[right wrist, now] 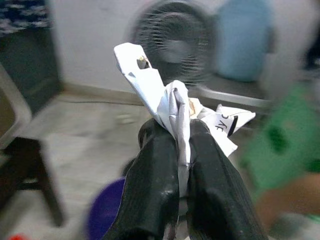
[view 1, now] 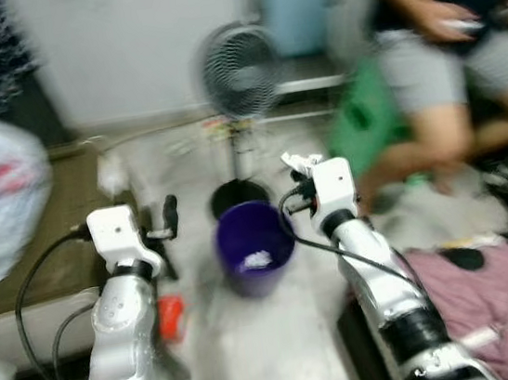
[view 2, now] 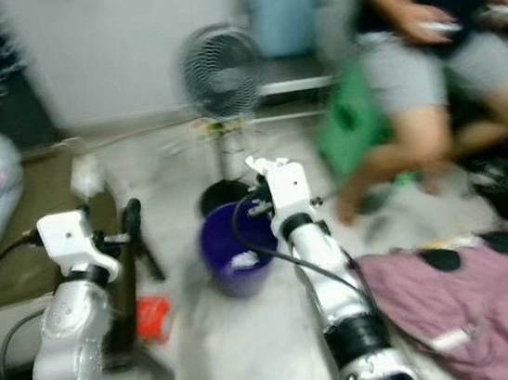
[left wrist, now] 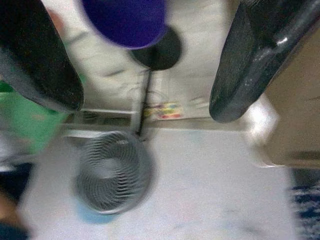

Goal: Clean up the room

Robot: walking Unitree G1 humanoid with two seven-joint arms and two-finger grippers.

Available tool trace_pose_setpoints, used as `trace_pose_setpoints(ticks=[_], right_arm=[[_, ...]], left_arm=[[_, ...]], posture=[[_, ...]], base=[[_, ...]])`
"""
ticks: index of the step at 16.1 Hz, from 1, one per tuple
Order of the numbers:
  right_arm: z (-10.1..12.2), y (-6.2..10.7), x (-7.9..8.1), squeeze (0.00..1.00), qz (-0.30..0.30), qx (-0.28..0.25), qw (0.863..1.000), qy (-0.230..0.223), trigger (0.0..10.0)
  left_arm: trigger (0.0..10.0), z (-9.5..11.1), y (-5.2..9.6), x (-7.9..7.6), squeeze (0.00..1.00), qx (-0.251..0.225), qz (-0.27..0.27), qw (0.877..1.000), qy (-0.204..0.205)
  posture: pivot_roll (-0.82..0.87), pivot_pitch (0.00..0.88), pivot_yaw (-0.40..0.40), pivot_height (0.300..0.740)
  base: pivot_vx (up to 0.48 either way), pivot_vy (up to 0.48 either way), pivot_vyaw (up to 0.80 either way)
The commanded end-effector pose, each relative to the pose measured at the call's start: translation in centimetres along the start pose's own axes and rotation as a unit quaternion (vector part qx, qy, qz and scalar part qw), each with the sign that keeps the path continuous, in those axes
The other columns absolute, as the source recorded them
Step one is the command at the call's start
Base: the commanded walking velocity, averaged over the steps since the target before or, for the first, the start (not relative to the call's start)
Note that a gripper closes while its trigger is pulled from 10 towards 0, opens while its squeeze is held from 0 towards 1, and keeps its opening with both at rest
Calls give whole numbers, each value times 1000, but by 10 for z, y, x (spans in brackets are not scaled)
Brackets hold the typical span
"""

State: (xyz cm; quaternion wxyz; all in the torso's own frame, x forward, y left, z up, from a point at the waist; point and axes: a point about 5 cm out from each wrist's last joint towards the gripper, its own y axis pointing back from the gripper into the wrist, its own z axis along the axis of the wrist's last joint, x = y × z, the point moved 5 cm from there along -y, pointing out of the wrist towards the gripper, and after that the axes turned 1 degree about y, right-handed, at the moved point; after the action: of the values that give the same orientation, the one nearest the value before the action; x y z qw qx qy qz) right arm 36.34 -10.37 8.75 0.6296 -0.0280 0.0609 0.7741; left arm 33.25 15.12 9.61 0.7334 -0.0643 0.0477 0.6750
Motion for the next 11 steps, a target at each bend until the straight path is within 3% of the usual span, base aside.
trace_pose_setpoints(ticks=[1, 8, 11], right_arm=[[6, -3, 0, 0, -3, -8, 1000, -6, 10000], [8, -4, 0, 0, -1, -14, 1000, -10, 10000], [9, -4, 1, 0, -1, -15, 1000, -8, 10000]], left_arm=[[10000, 3, 0, 1, 0, -3, -3, 1000, -7], [10000, 1, -1, 0, 0, 3, -3, 1000, -7], [10000, 1, -2, 0, 0, 0, -5, 1000, -6]], posture=[[86, 0, -56, 740], [85, 0, -53, 740], [86, 0, -53, 740]], base=[[315, 0, 0], [169, 0, 0], [0, 0, 800]])
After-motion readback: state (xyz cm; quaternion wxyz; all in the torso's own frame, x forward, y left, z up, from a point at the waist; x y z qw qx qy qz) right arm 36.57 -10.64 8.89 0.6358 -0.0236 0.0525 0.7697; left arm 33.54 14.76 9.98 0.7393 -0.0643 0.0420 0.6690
